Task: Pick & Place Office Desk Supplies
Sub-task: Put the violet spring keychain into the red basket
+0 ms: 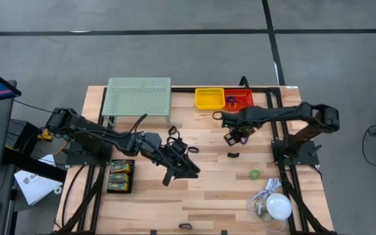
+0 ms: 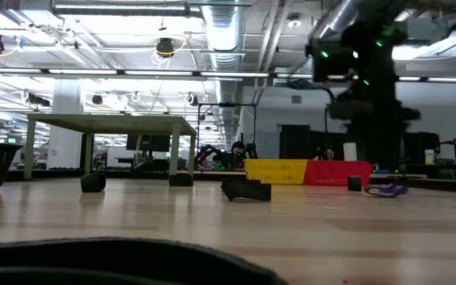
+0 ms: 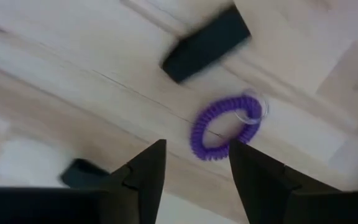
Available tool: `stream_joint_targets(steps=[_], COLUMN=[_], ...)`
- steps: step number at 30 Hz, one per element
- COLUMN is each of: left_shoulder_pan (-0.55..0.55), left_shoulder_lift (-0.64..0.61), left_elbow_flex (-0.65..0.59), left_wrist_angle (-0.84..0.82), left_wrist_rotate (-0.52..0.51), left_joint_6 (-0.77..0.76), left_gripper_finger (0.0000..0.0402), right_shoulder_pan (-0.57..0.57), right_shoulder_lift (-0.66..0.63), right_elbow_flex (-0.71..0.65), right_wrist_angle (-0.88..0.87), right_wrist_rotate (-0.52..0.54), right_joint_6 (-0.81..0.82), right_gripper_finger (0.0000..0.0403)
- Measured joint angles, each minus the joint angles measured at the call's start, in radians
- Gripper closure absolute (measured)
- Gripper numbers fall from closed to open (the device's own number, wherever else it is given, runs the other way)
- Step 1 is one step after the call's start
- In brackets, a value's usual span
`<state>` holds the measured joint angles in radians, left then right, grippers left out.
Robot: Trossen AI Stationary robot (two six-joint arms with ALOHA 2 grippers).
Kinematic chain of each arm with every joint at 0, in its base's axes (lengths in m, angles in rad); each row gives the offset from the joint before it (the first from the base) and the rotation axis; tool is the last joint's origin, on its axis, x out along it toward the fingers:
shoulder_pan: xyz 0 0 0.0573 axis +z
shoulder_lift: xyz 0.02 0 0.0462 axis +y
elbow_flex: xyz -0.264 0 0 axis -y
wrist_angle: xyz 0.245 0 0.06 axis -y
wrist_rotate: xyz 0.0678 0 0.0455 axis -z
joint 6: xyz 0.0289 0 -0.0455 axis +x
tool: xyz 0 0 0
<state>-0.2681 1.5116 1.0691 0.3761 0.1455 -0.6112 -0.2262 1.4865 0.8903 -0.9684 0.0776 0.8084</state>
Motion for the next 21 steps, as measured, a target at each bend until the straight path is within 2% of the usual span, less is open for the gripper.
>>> stream_joint_targets(steps=[4,9,21], left_shoulder_pan=[0.0,0.008,0.034], left_shoulder_lift=[0.0,0.0,0.0], left_elbow_flex=[0.0,0.0,0.0], left_wrist_angle=[-0.001,-0.001,-0.001], left_wrist_rotate=[0.0,-0.006,-0.004], left_joint_6=[-0.015,-0.02,-0.045], left_gripper_finger=[0.0266,0.0266,0.0266], right_shoulder_pan=[-0.01,0.014,0.021], right_shoulder_lift=[-0.057,-0.075,0.087], right_elbow_flex=[-0.109,-0.137,-0.131], right_wrist_angle=[0.074,0.125,0.174], right_wrist_rotate=[-0.02,-0.025,-0.006], right_joint_6=[0.044,0.068,0.019], right_gripper_finger=[0.0235,0.0241,0.0245])
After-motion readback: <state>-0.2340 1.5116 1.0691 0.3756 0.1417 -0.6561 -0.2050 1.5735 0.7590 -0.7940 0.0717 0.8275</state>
